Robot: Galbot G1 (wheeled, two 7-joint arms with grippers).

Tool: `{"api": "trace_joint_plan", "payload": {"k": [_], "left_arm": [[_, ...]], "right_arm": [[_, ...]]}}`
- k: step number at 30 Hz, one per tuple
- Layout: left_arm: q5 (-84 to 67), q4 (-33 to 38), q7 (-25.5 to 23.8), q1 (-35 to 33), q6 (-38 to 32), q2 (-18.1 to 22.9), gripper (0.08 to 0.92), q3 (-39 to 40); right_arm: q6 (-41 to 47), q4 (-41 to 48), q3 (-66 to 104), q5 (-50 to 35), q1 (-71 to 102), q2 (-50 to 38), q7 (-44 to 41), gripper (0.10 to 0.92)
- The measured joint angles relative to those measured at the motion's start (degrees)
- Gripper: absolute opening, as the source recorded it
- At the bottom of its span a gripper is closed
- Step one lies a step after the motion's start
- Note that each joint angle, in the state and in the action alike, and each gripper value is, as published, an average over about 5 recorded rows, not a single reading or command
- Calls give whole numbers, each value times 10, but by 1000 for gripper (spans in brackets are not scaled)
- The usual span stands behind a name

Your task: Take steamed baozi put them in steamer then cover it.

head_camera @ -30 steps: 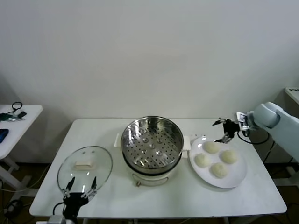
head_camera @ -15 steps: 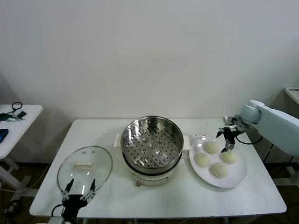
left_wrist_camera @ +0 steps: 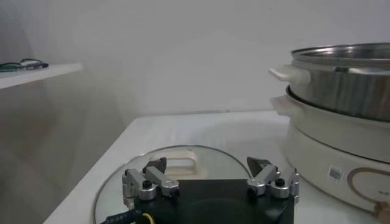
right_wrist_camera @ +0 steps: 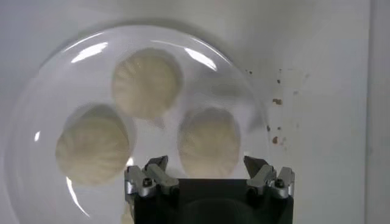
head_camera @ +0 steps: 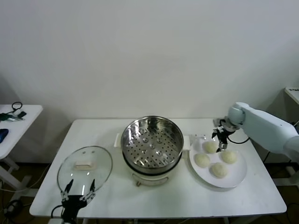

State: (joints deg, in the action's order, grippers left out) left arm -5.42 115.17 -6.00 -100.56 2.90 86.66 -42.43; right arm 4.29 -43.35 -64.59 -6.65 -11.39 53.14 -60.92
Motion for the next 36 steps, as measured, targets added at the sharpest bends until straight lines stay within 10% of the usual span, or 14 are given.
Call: {"api": "trace_joint_plan", "payload": {"k": [36], "left_arm": [[5,-3,11,-4,-1,4,823,4]], "right_arm": [[-69,-76,-100,-24,-137,11,-11,670]]}}
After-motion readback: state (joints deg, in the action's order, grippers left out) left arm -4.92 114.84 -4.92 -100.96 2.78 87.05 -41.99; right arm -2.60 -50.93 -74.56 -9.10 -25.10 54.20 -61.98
